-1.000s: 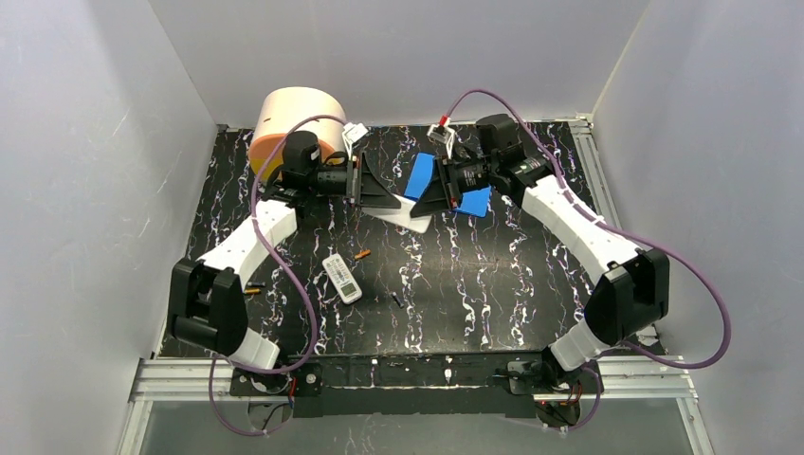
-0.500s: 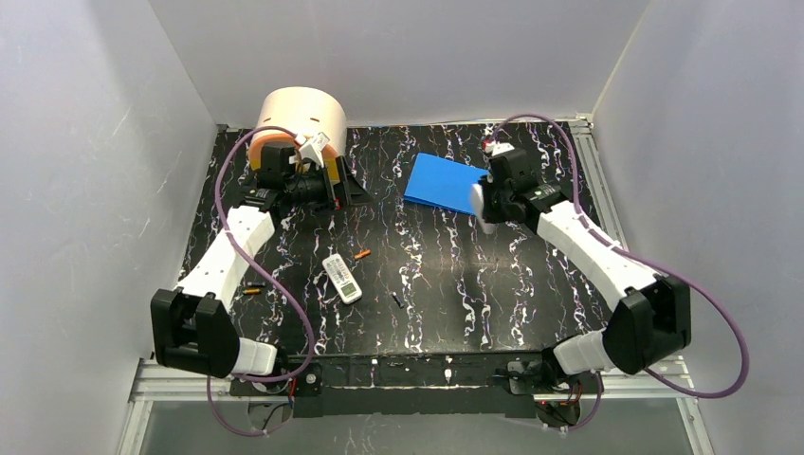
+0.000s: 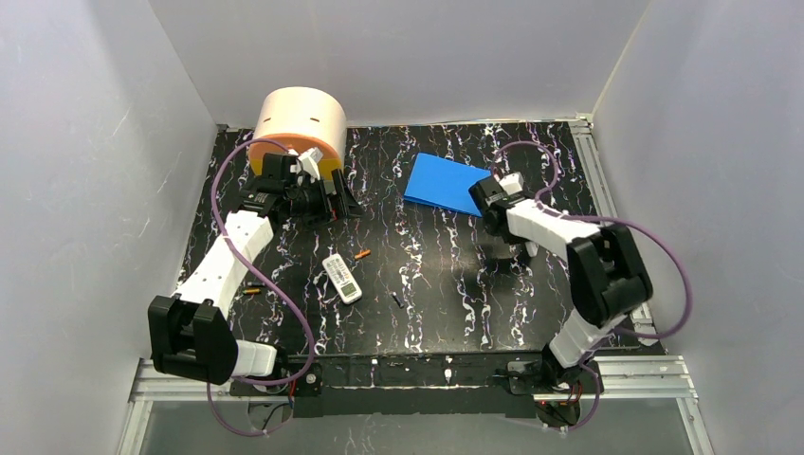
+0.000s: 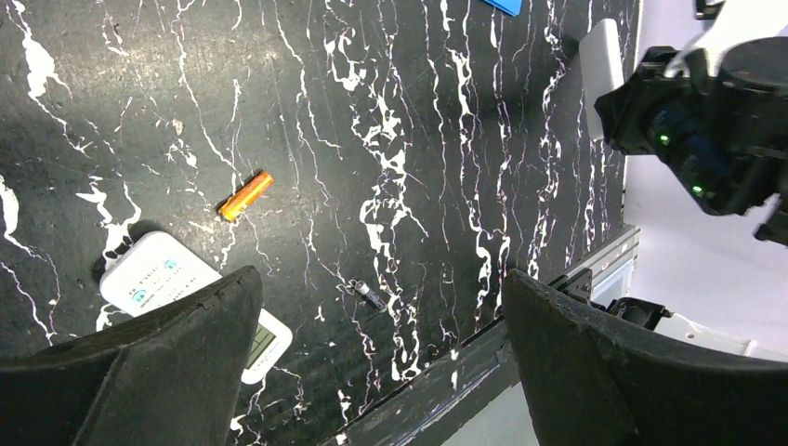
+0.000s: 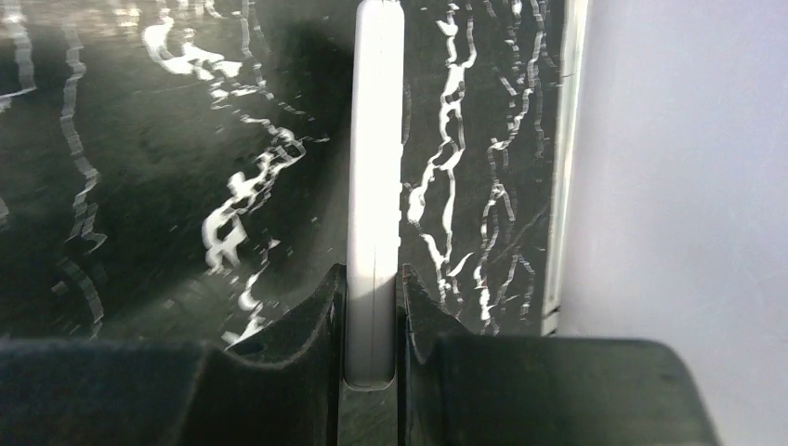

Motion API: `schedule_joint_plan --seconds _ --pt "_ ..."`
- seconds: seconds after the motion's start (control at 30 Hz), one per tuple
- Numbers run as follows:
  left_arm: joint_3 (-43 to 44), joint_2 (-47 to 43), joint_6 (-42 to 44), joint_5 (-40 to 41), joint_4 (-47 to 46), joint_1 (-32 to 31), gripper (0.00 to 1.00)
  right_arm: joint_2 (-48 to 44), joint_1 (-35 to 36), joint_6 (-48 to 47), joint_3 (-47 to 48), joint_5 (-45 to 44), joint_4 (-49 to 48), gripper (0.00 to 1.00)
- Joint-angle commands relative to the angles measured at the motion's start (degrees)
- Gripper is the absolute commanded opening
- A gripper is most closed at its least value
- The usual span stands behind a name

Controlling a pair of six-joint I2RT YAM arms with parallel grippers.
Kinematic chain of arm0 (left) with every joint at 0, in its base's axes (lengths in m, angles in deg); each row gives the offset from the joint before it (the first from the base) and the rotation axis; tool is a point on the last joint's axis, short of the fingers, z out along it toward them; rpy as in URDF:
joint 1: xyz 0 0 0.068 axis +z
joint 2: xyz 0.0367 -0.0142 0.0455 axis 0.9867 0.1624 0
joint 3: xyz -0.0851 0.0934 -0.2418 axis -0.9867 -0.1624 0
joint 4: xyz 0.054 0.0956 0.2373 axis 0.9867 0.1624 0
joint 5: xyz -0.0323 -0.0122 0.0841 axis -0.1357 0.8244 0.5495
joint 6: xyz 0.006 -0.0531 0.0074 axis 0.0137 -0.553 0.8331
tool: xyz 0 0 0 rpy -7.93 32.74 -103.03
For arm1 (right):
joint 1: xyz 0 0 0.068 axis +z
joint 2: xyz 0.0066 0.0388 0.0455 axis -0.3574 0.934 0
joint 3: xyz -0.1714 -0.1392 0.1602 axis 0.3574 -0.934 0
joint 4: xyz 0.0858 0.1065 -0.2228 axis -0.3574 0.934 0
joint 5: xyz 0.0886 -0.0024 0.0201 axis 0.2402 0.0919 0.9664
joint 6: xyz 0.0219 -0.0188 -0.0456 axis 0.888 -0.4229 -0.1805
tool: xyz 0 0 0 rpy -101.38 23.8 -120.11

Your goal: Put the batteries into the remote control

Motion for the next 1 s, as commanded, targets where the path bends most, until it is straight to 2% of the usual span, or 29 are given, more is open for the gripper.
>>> schedule_joint_plan --seconds 0.0,0.17,0.3,0.4,0.53,0.67,0.73,0.83,0.9,0.97 --pt "-0.1 -2.3 1.3 0.8 1.8 -0.1 0.98 5.0 1.1 2.5 0.3 -7.6 -0.3 0.01" --pt "0.5 -2.1 1.5 1.8 2.3 -0.1 0.98 9.1 2.9 3.7 0.6 -4.5 -0.3 0.01" --pt "0.8 -2.5 1.9 5.4 3.8 -0.1 0.98 10.4 3.3 4.4 0.4 5.4 -0.5 0.26" --pt "1.2 -2.9 2.8 7.2 4.8 0.0 0.98 11.2 3.3 4.9 -0.4 11.9 -1.5 0.35" --pt "1.9 -2.5 3.6 8.2 5.9 0.0 0.98 14.1 3.3 5.0 -0.7 17.7 -2.8 0.37" --pt "2.7 -2.0 4.3 7.9 6.8 0.0 0.98 15.4 3.3 5.4 0.5 19.5 -2.6 0.39" --pt "3.1 -2.1 4.3 8.6 7.3 0.0 0.98 14.7 3.2 5.8 1.7 19.7 -1.9 0.48" --pt "4.0 -1.7 4.1 11.1 9.0 0.0 0.99 12.2 3.3 5.7 4.7 20.7 -0.5 0.69" --pt "5.0 -0.8 2.8 12.3 11.4 0.2 0.98 10.0 3.3 5.0 6.7 22.4 0.4 0.77" --pt "5.4 -0.6 2.1 12.3 12.6 0.7 0.98 7.3 3.3 4.2 8.1 25.0 0.3 0.79"
